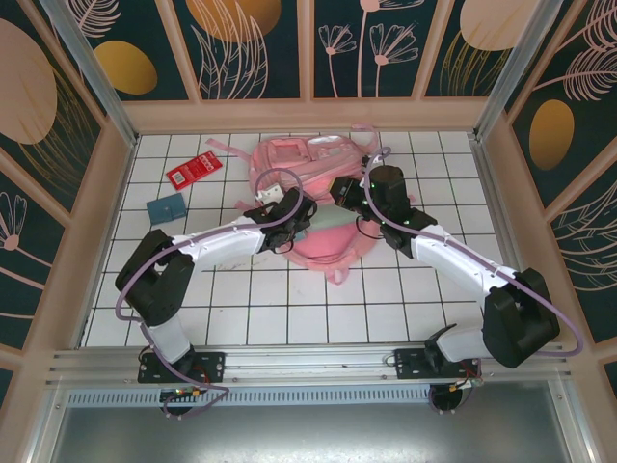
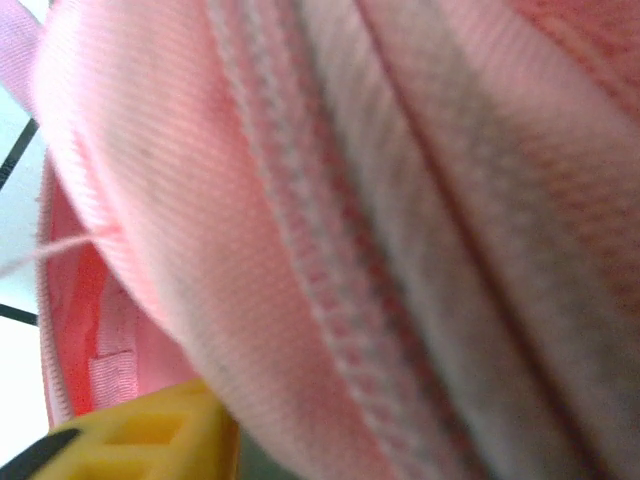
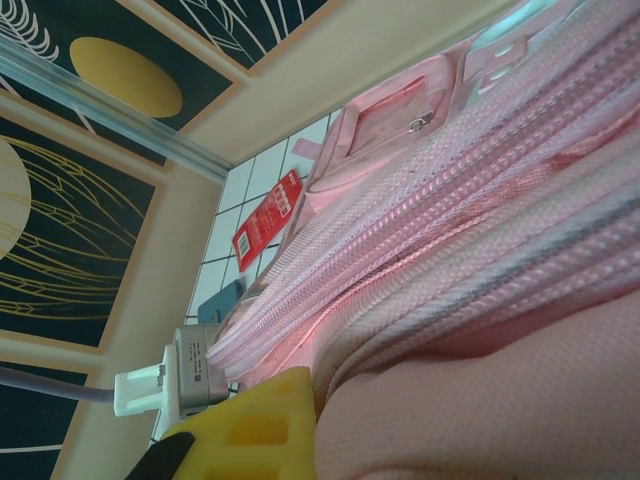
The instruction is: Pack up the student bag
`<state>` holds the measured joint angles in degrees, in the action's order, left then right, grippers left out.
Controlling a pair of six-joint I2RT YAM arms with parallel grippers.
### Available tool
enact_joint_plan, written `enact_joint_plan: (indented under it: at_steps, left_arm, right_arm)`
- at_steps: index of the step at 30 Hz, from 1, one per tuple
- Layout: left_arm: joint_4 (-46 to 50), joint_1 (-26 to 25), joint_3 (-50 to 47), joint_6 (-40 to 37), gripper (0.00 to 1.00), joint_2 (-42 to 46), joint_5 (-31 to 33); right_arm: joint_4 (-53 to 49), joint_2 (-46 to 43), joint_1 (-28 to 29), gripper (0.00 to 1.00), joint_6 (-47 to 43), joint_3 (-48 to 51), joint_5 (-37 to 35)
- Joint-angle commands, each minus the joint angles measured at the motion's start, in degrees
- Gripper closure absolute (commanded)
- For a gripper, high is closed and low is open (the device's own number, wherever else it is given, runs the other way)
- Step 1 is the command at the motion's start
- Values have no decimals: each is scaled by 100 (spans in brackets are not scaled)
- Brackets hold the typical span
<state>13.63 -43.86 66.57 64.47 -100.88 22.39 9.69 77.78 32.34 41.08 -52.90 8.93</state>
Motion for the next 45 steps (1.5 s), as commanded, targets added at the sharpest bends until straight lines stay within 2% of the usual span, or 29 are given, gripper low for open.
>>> enact_joint_plan:
  at_steps: [1,4,7,14,17,22,24,25,30,34,42,45]
  left_arm:
    - [-158,215,167,-315,47,-13,228]
    - [-248,218,75,-450,37,192,47]
    - [-325,211,-91,-535,35,529,-102]
    - [-483,147,-689,-932,24,1475,-600]
    - [3,140,-909,-1026,21,2003,-426]
    - [589,149,-1433,-1165,9,3039,-103]
    - [838,159,-1546,-1180,2,3330,182]
    - [921,186,-1588,-1191,1,3431,328]
    - [1020,607,-1637,-1180,2,3581,569]
    - [781,1215,-1537,-1291,2,3311,338]
    - [512,2382,-784,-1572,1,2129,285]
    - [404,2964,-660,-1396,1,1687,-78]
  right_arm:
    - [340,-370,57,96,-109,-20,198]
    - [340,-360,55,95,-106,8,153]
    - [357,-321,45,96,-100,-2,164]
    - [350,-259,-30,96,-96,78,118]
    - [392,-254,-68,96,-99,140,146]
    - [367,-307,-69,96,-178,225,107]
    - [400,-324,-70,96,-204,267,167]
    - [432,-333,-69,95,-221,280,221]
    - [661,-443,-64,96,-389,441,460]
    - [966,-678,-63,97,-490,742,601]
    - [1448,-1061,-67,98,-715,1345,787]
    - [1559,-1141,-65,98,-711,1460,829]
